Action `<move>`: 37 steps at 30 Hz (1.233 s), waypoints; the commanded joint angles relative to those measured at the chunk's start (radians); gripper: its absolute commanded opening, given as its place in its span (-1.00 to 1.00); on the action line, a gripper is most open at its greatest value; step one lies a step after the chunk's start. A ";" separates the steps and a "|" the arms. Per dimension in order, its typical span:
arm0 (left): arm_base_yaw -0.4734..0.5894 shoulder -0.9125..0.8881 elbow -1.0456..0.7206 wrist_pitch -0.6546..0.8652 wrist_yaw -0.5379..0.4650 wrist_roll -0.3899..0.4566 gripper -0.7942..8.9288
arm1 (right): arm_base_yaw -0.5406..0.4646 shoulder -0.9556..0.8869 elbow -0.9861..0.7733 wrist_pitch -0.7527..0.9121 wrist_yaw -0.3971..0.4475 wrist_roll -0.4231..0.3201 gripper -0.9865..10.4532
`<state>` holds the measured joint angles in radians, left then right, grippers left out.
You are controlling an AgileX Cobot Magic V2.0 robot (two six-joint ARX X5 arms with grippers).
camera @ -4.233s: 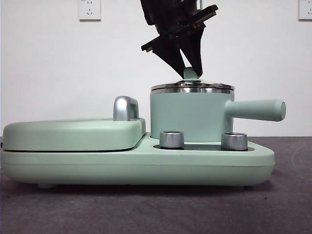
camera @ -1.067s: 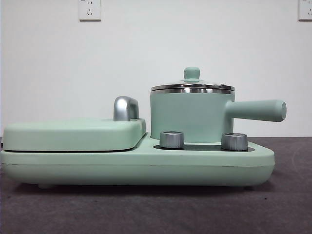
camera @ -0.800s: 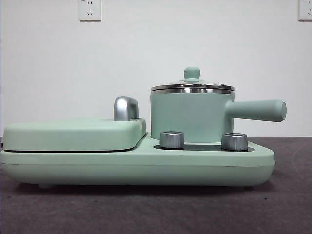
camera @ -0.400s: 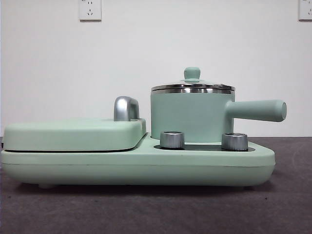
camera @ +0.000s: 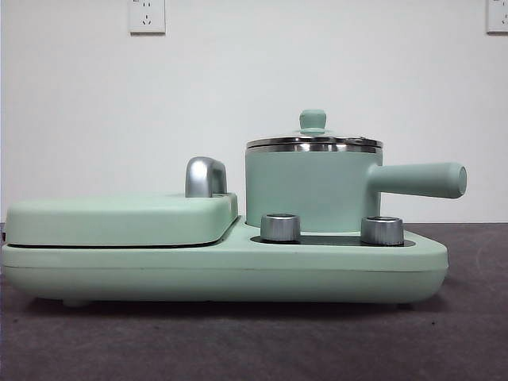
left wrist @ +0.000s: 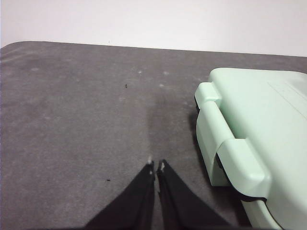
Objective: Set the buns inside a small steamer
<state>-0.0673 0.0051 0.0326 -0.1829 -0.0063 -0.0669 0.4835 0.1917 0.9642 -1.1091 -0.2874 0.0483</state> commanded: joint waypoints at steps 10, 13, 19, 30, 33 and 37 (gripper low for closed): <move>0.002 -0.002 -0.020 -0.005 -0.005 0.010 -0.80 | -0.048 0.000 -0.009 0.026 -0.020 -0.011 -0.79; 0.002 -0.002 -0.020 -0.005 -0.005 0.010 -0.80 | -0.168 -0.014 -0.106 0.137 -0.050 -0.011 -0.79; 0.002 -0.002 -0.020 -0.005 -0.005 0.010 -0.80 | -0.418 -0.071 -0.416 0.547 -0.035 -0.012 -0.79; 0.002 -0.002 -0.019 -0.005 -0.005 0.010 -0.80 | -0.509 -0.180 -0.844 0.946 0.203 -0.014 -0.79; 0.002 -0.002 -0.019 -0.005 -0.005 0.010 -0.80 | -0.499 -0.188 -0.888 0.952 0.245 -0.010 -0.79; 0.002 -0.002 -0.019 -0.005 -0.005 0.010 -0.80 | -0.481 -0.188 -0.920 0.951 0.271 -0.010 -0.79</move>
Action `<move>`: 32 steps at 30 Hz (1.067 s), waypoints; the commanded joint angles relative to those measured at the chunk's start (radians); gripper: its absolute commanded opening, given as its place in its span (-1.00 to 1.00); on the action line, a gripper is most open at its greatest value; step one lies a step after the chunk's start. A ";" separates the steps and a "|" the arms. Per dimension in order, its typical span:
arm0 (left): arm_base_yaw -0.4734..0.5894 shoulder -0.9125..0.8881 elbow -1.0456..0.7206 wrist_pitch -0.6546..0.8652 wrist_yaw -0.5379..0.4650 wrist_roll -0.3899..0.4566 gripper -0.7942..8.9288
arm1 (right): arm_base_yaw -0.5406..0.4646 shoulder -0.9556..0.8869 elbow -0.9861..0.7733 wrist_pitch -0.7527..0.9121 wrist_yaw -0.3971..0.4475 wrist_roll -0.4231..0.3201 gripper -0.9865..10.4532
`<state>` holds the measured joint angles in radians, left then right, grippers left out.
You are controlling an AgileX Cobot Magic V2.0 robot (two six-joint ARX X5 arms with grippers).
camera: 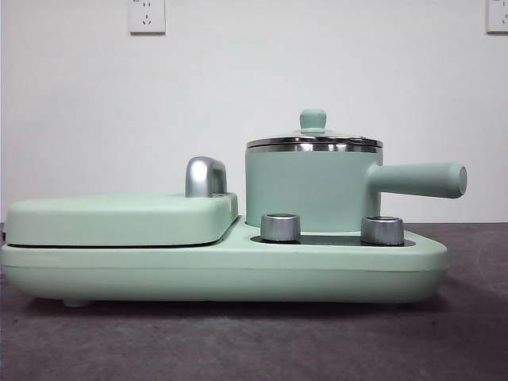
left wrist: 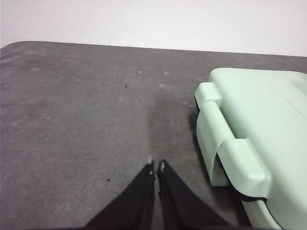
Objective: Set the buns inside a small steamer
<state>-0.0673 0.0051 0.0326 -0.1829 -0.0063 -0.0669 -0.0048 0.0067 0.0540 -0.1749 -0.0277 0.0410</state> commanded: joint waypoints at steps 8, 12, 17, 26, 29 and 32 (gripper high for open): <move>0.002 -0.002 -0.019 -0.004 -0.005 0.010 -0.80 | 0.012 -0.003 -0.043 -0.002 0.022 0.027 -0.79; 0.002 -0.002 -0.019 -0.005 -0.005 0.010 -0.80 | 0.018 -0.003 -0.043 -0.002 0.029 0.023 -0.79; 0.002 -0.002 -0.019 -0.005 -0.005 0.010 -0.80 | 0.019 -0.003 -0.043 0.012 0.029 0.024 -0.79; 0.002 -0.002 -0.019 -0.005 -0.005 0.010 -0.80 | 0.018 -0.003 -0.043 0.020 0.029 0.024 -0.79; 0.002 -0.002 -0.019 -0.005 -0.005 0.010 -0.80 | 0.018 -0.003 -0.043 0.020 0.029 0.024 -0.79; 0.002 -0.002 -0.019 -0.005 -0.005 0.010 -0.80 | 0.018 -0.003 -0.043 0.020 0.029 0.024 -0.79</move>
